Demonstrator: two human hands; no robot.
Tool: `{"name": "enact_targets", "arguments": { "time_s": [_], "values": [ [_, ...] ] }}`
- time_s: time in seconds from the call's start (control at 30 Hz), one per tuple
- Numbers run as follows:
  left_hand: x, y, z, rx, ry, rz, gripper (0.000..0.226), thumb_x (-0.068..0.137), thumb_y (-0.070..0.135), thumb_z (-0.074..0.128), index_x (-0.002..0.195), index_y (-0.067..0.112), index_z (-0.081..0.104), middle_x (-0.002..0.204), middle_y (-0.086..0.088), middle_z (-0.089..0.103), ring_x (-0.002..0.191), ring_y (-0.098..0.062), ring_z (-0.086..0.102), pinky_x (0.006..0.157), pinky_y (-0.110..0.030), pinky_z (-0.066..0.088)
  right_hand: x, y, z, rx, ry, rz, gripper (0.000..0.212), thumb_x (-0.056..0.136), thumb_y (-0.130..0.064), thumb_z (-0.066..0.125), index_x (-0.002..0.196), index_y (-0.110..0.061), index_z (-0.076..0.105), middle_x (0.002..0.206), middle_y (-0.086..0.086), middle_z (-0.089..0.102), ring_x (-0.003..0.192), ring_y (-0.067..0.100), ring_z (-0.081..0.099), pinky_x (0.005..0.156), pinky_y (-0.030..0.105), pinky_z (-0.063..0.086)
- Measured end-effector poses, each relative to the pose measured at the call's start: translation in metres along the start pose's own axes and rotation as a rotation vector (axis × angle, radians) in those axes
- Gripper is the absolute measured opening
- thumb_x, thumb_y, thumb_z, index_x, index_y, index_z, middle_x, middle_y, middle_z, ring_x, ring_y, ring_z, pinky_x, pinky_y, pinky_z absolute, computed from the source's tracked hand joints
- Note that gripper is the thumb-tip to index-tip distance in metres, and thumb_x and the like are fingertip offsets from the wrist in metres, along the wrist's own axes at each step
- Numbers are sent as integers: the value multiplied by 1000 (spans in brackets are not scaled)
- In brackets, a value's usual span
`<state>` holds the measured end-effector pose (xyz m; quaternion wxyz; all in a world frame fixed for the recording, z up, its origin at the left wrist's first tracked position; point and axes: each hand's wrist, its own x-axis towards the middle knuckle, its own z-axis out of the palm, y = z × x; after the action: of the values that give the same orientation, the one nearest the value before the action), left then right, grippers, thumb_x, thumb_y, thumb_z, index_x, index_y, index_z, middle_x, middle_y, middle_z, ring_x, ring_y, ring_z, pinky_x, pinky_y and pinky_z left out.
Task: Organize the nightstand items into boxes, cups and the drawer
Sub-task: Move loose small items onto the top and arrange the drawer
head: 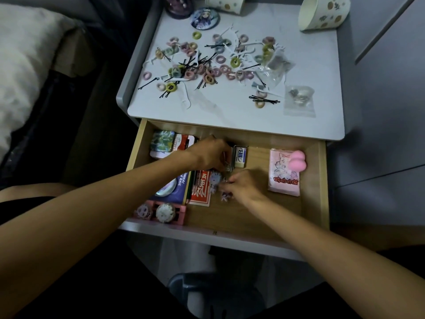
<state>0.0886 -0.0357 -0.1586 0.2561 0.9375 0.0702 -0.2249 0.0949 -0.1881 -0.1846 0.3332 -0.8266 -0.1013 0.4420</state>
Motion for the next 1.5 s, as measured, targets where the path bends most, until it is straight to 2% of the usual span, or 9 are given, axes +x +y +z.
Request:
{"name": "enact_targets", "arguments": {
  "time_s": [0.17,0.33,0.53,0.77,0.93,1.0,1.2,1.37,1.5],
  "values": [
    [-2,-1,3,26,-8,8,24,79,11,79,101,16,72,100,-3,73,92,-18,66,83,-33,53,0,2,-3,6,15,29,8,91,-9,66,84,-10,64,84,13,70,63,15,60,71,37,56],
    [-2,-1,8,10,14,19,20,82,10,77,101,14,73,102,-3,73,95,-17,66,84,-31,53,0,2,-9,8,107,-11,28,88,-10,71,71,-24,54,79,7,68,71,20,65,80,44,58],
    [-2,-4,10,-19,44,4,16,81,9,77,96,15,73,99,-2,74,93,-16,68,82,-27,52,-9,1,-10,-44,128,-90,24,90,-16,68,75,-24,51,78,-2,63,72,12,66,79,31,58],
    [-3,-9,14,-7,102,-17,11,83,13,75,95,13,74,100,-6,74,94,-20,67,83,-29,51,-16,-3,-27,-228,209,-163,14,89,-7,67,91,-20,63,98,0,67,88,15,64,87,31,55],
    [-12,-7,5,2,156,-52,16,87,14,70,102,13,74,100,-9,74,94,-24,69,84,-39,56,-50,-26,-68,-382,310,-326,10,90,-19,66,91,-29,68,85,-15,67,80,4,63,66,17,47],
    [-25,-4,-7,-7,206,-25,15,88,13,68,102,12,74,100,-7,74,92,-21,68,84,-37,56,-63,-39,-90,-423,406,-406,9,90,-22,66,93,-30,69,83,-17,67,79,4,62,71,24,51],
    [-57,34,-69,-145,227,94,10,93,20,67,98,14,73,80,7,70,61,4,61,56,-10,44,-36,-65,-159,-511,726,-540,23,96,-22,58,118,-19,64,116,0,63,103,19,59,76,27,40],
    [-34,62,-113,-361,449,95,8,97,18,62,100,14,68,83,0,72,64,-8,66,54,-20,52,1,-63,-184,-665,677,-280,51,97,-40,53,139,-13,48,136,18,45,126,36,38,98,44,39],
    [29,69,-132,-335,543,-38,24,94,29,66,112,14,63,101,-6,72,88,-20,68,80,-36,57,5,-65,-182,-612,629,-308,44,96,-34,58,133,-13,51,129,17,52,115,35,51,91,42,44]
  ]
}}
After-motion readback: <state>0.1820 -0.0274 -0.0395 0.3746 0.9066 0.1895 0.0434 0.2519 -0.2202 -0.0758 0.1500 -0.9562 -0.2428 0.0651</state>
